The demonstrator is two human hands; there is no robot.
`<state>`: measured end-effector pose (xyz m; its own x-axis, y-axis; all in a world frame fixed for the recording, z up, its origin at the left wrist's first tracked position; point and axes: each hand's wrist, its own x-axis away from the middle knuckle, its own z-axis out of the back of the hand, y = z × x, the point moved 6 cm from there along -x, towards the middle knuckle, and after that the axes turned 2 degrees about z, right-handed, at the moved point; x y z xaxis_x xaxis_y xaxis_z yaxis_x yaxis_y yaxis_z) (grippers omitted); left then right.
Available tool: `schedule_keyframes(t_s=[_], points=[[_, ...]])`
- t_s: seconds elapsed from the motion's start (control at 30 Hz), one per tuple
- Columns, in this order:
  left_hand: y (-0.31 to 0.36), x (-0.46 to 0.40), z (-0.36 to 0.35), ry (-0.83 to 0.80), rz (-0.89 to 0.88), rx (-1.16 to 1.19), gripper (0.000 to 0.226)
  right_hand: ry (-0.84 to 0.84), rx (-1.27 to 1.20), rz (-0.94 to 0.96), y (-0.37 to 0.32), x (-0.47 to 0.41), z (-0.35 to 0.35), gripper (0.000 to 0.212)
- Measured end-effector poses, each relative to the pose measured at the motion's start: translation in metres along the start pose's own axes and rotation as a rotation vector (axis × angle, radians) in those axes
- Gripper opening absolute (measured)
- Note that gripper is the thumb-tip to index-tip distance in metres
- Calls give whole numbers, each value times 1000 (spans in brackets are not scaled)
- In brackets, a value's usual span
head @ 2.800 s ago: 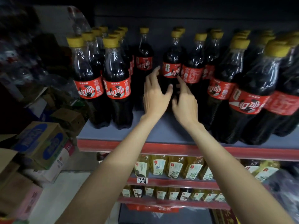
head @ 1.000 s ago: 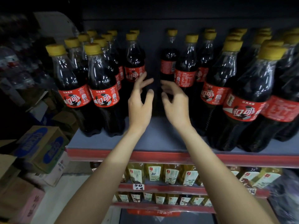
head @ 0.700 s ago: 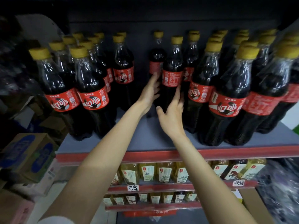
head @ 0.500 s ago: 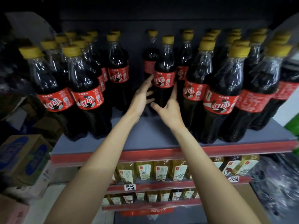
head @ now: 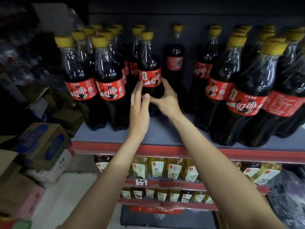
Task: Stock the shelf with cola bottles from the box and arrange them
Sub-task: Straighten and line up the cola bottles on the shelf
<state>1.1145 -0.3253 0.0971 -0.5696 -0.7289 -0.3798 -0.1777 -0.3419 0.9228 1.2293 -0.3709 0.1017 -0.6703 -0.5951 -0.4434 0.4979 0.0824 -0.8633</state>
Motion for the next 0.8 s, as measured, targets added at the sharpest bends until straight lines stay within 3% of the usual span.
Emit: schedule_keyframes(t_s=[0.17, 0.33, 0.43, 0.53, 0.8], points=[[-10, 5, 4, 25, 141, -1, 45, -10, -37, -5, -2, -2, -10, 69], [-18, 11, 11, 54, 195, 27, 64, -148, -58, -60, 1, -5, -12, 71], [-19, 11, 13, 50, 194, 37, 63, -218, -83, -95, 4, -6, -15, 70], [-19, 13, 13, 41, 219, 35, 53, -183, -88, -78, 1, -4, -21, 67], [2, 32, 4, 28, 194, 5, 54, -99, -27, -70, -18, 23, -1, 62]])
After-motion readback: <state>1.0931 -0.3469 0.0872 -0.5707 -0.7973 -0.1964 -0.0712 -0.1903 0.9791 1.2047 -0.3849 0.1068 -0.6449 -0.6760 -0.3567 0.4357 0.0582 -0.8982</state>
